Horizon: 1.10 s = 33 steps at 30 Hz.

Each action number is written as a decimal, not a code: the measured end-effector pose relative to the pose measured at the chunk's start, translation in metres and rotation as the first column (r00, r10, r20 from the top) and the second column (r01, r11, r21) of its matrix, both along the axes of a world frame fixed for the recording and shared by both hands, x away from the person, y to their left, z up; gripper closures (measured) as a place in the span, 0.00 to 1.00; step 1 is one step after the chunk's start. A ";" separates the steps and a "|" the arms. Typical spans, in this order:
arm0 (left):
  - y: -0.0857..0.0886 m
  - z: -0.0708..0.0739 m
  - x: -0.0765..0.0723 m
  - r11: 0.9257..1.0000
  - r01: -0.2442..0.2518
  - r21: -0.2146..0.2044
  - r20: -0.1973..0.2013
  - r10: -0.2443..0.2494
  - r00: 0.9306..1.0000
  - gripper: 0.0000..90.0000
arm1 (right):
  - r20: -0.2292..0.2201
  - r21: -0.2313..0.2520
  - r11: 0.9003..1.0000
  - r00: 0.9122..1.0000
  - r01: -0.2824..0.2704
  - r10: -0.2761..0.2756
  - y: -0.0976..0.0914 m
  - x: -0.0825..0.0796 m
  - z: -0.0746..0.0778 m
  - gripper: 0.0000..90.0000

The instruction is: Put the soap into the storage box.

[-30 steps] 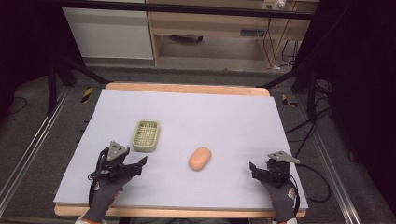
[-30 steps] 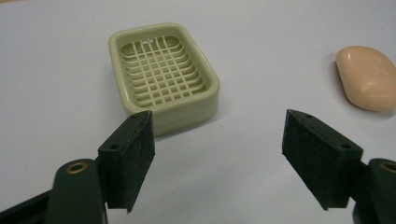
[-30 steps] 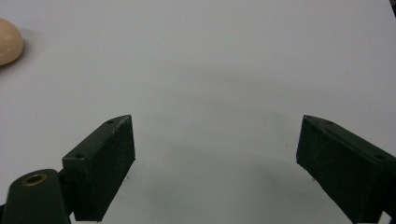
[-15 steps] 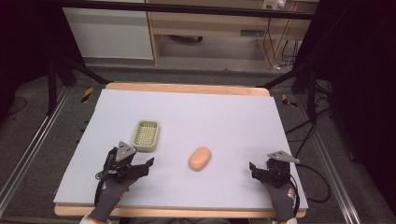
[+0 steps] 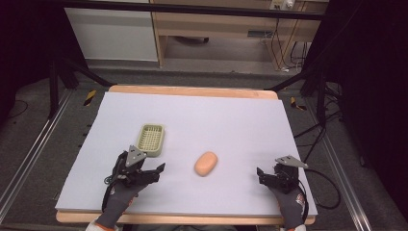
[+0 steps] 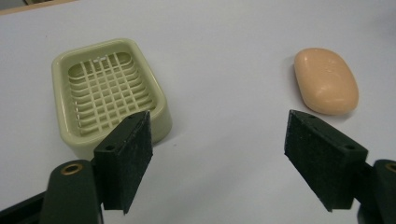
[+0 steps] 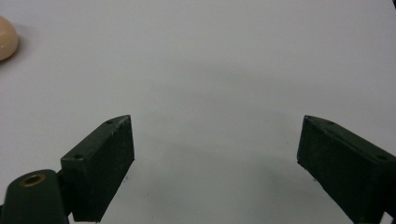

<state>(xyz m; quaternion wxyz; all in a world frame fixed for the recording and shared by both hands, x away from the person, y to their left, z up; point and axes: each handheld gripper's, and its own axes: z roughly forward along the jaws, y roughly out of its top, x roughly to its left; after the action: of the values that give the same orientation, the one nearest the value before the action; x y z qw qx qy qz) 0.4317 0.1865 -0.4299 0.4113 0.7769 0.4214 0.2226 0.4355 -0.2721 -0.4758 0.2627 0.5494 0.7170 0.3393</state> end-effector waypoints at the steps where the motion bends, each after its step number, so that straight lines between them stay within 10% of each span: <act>1: -0.001 0.001 0.000 1.000 0.000 -0.003 0.003 0.000 1.000 0.25 | 0.001 -0.002 1.000 1.000 0.000 0.000 0.000 0.000 0.000 0.12; 33: -0.048 0.025 0.021 0.997 0.072 0.010 0.025 -0.072 0.997 0.23 | 0.004 0.001 1.000 1.000 0.006 -0.006 -0.001 0.000 0.001 0.12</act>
<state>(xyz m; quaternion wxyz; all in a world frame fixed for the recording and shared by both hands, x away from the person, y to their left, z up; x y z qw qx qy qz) 0.4528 0.1388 -0.4047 0.4206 0.7907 0.3869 0.2194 0.4356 -0.2732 -0.4752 0.2648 0.5508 0.7147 0.3401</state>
